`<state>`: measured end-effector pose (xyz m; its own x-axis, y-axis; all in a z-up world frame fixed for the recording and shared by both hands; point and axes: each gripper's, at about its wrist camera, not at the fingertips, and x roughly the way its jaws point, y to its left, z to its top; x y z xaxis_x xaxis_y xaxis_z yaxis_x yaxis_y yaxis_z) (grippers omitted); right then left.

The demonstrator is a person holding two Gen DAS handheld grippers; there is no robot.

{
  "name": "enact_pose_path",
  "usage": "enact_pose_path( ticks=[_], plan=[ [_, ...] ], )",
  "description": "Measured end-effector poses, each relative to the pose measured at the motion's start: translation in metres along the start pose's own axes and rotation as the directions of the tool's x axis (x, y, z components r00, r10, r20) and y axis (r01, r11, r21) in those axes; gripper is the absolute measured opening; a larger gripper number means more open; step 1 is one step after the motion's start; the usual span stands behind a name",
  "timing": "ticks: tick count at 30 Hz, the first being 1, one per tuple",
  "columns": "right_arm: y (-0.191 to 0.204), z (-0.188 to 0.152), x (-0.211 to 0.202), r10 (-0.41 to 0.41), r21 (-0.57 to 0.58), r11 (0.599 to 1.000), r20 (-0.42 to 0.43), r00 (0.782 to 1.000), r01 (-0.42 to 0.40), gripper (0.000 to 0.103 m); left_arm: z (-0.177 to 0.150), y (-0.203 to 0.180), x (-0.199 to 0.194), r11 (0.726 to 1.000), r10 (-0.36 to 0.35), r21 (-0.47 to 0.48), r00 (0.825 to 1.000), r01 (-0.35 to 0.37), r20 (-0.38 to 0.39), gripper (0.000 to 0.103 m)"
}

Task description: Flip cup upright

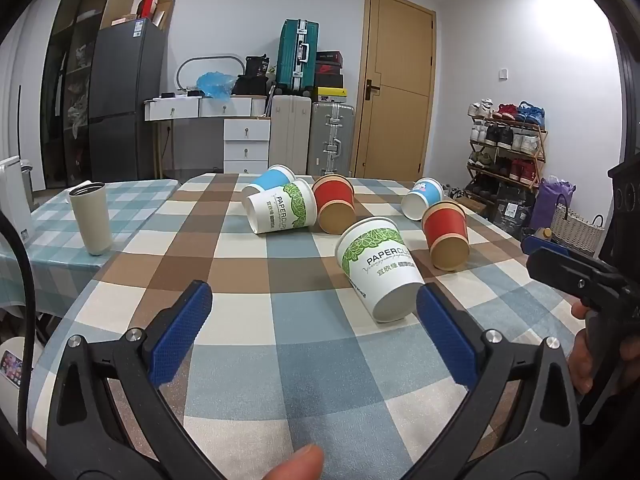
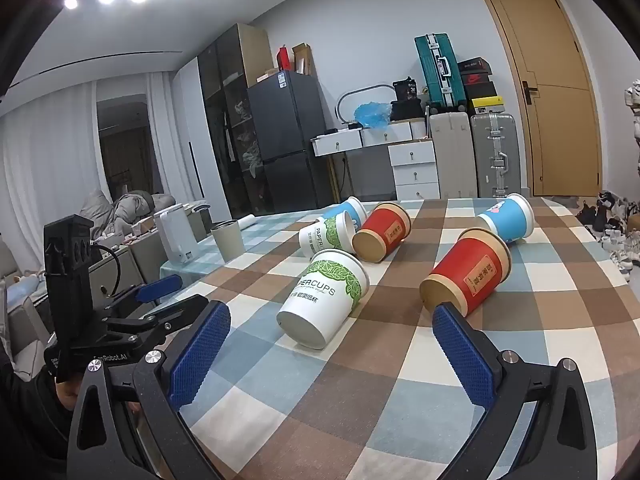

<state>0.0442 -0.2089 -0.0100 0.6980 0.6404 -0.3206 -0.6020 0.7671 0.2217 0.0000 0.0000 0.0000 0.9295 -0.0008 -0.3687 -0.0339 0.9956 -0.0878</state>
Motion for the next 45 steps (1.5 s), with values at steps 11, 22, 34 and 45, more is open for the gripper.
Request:
enact_pose_path(
  ticks=[11,22,34,45],
  plan=[
    [-0.002,0.001,0.0,-0.003,0.001,1.0,0.002,1.0,0.003,0.103,0.0,0.0,0.0,1.0,-0.001,-0.004,1.0,0.001,-0.002,0.102],
    [-0.006,0.004,0.0,0.0,0.023,1.0,-0.006,1.0,0.0,0.103,0.0,0.0,0.0,1.0,-0.001,-0.009,1.0,0.001,-0.006,0.102],
    [-0.008,0.006,-0.004,-0.061,-0.003,0.998,-0.02,0.998,0.061,0.103,0.004,-0.006,0.003,1.0,0.022,0.015,0.999,-0.022,-0.03,0.102],
    [-0.017,0.009,-0.004,-0.092,-0.002,0.996,-0.041,0.995,0.092,0.103,0.013,-0.024,0.028,1.0,-0.009,0.005,0.991,0.009,-0.136,0.102]
  ],
)
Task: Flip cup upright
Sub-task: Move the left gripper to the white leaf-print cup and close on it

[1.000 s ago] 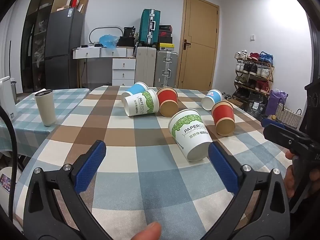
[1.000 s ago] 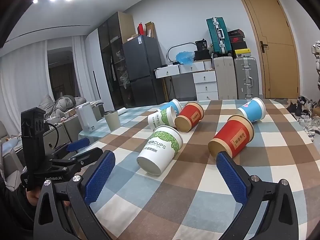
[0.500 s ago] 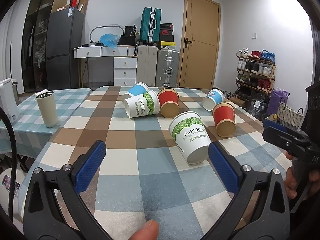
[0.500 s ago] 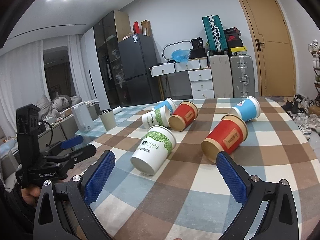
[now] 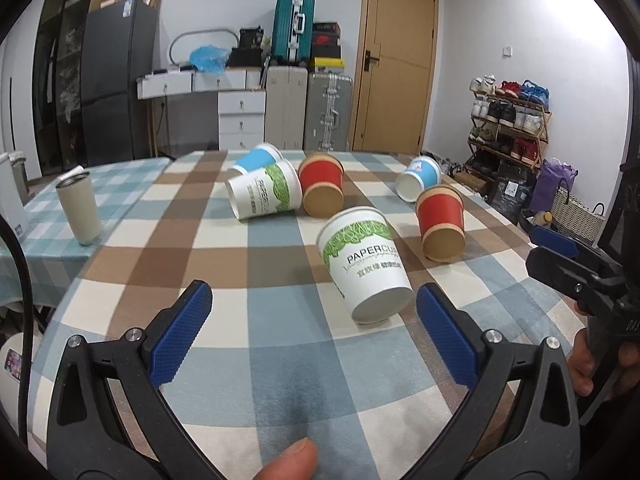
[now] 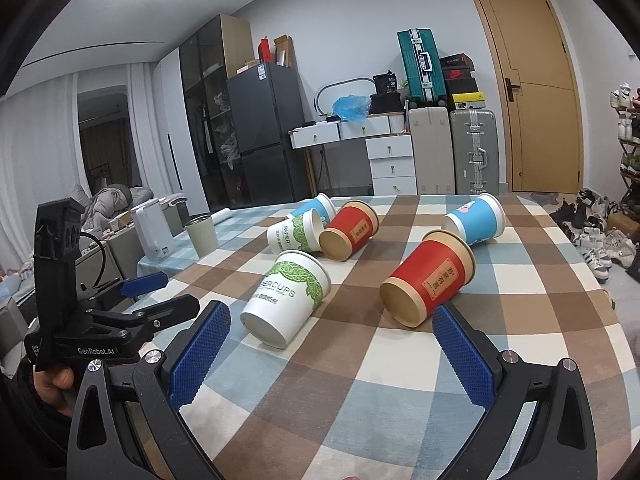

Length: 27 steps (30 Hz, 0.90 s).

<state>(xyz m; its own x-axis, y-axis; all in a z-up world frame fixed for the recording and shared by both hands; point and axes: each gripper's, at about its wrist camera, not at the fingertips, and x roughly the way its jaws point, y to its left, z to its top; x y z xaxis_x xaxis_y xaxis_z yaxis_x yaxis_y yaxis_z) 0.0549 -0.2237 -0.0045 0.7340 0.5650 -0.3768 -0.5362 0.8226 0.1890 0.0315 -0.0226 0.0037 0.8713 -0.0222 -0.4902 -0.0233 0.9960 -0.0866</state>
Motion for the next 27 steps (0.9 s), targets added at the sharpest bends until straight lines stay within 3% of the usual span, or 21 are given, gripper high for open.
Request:
enact_pose_path(
  ticks=[5,13,20,27],
  plan=[
    [-0.005,0.001,-0.003,-0.001,0.018,1.0,-0.001,1.0,0.001,0.103,0.003,-0.012,0.018,1.0,-0.006,0.01,0.999,0.007,-0.054,0.102],
    [-0.009,0.0,-0.001,0.008,0.03,1.0,-0.029,1.0,-0.007,0.103,0.009,-0.029,0.038,0.999,-0.041,0.021,0.997,0.043,-0.073,0.102],
    [-0.013,0.002,-0.003,0.007,0.055,0.998,-0.03,1.0,-0.005,0.103,0.017,-0.038,0.057,0.999,-0.022,0.022,0.994,0.025,-0.103,0.102],
    [-0.017,0.002,-0.001,0.013,0.077,0.997,-0.038,0.999,-0.01,0.103,0.019,-0.042,0.081,0.999,-0.045,0.0,0.981,0.046,-0.188,0.101]
  ],
)
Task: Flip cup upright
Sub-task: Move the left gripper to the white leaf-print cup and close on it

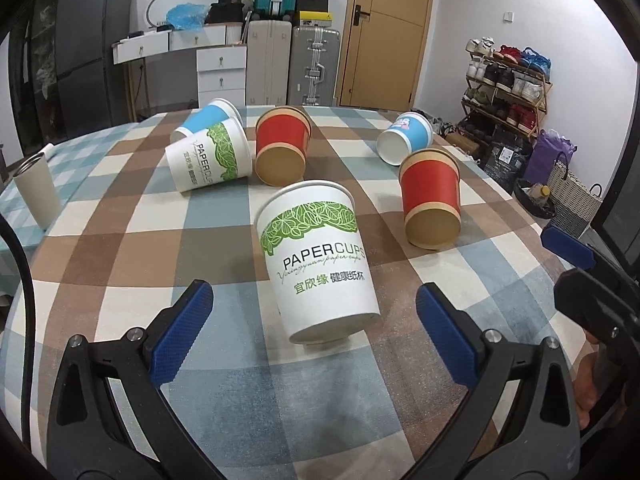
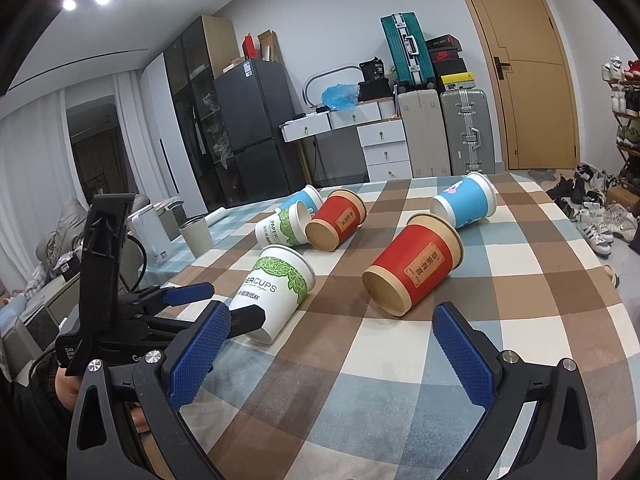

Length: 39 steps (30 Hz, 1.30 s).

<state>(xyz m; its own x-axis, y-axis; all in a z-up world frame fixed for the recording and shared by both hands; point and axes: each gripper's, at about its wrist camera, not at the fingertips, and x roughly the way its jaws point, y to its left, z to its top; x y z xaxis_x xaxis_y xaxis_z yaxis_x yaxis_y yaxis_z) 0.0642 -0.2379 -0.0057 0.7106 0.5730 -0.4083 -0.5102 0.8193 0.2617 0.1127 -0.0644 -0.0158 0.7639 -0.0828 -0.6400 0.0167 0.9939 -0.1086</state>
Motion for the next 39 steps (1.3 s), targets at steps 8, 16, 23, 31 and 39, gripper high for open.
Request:
enact_pose_path(
  ticks=[8,16,23,31,39],
  plan=[
    [-0.001,0.0,0.0,-0.002,-0.003,1.0,0.0,1.0,0.002,0.103,0.01,-0.005,0.016,0.999,0.034,0.0,0.999,-0.034,-0.019,0.101],
    [-0.001,0.0,0.0,0.002,-0.002,1.0,0.0,1.0,-0.002,0.103,0.017,-0.001,0.031,0.998,0.053,-0.021,0.997,-0.054,-0.056,0.084],
    [-0.001,0.0,0.0,0.002,-0.002,1.0,-0.001,1.0,-0.002,0.103,0.016,0.002,0.037,0.999,0.003,-0.054,0.997,-0.008,-0.083,0.059],
    [0.001,-0.001,0.002,0.009,-0.012,1.0,0.001,1.0,-0.009,0.103,0.014,0.003,0.024,0.998,0.005,-0.069,0.999,-0.008,-0.047,0.059],
    [0.003,-0.001,0.005,0.017,-0.012,1.0,0.002,1.0,-0.017,0.103,0.01,0.004,-0.006,0.998,0.005,-0.062,1.0,-0.005,0.008,0.059]
  ],
)
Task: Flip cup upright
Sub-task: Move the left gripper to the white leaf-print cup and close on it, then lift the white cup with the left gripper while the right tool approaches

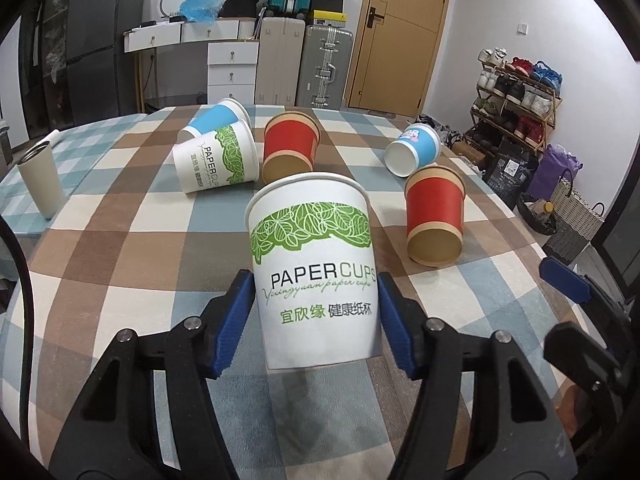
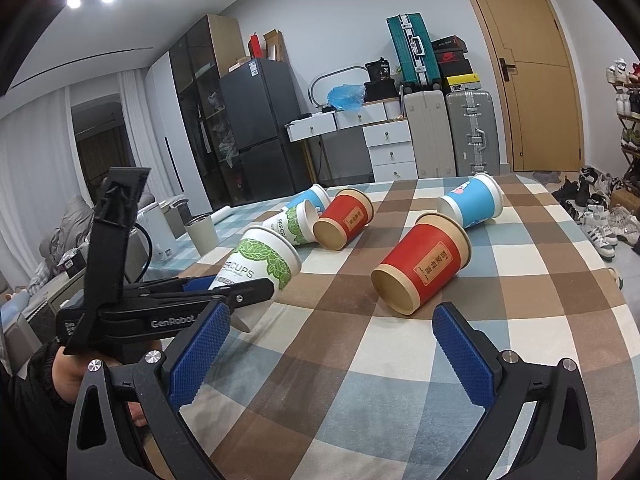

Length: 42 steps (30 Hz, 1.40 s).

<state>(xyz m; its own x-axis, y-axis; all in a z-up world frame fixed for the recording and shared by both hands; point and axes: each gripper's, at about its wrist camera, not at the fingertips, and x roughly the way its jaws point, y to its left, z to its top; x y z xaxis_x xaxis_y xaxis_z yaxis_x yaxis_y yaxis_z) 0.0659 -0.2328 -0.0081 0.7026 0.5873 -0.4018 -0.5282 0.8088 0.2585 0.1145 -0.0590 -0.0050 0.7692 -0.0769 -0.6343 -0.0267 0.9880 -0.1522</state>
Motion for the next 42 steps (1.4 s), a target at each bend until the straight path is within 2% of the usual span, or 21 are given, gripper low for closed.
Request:
enact_pose_path(
  ticks=[13,22,34,42],
  plan=[
    [0.009,-0.003,0.003,0.018,-0.029,0.999,0.0,1.0,-0.018,0.103,-0.015,0.01,-0.049,1.0,-0.012,-0.001,0.999,0.012,0.05,0.059],
    [0.011,-0.004,0.005,0.018,-0.041,0.999,-0.005,1.0,-0.019,0.103,-0.036,0.017,-0.077,1.0,-0.023,-0.01,0.998,0.024,0.053,0.059],
    [0.017,-0.006,0.006,0.032,-0.047,0.998,-0.011,0.999,-0.033,0.103,-0.071,0.011,-0.086,0.999,-0.036,-0.013,0.999,0.036,0.01,0.059],
    [0.018,-0.008,0.007,0.026,-0.044,0.999,-0.021,0.999,-0.027,0.103,-0.075,0.002,-0.084,0.999,-0.034,-0.009,0.999,0.034,0.011,0.059]
  ],
)
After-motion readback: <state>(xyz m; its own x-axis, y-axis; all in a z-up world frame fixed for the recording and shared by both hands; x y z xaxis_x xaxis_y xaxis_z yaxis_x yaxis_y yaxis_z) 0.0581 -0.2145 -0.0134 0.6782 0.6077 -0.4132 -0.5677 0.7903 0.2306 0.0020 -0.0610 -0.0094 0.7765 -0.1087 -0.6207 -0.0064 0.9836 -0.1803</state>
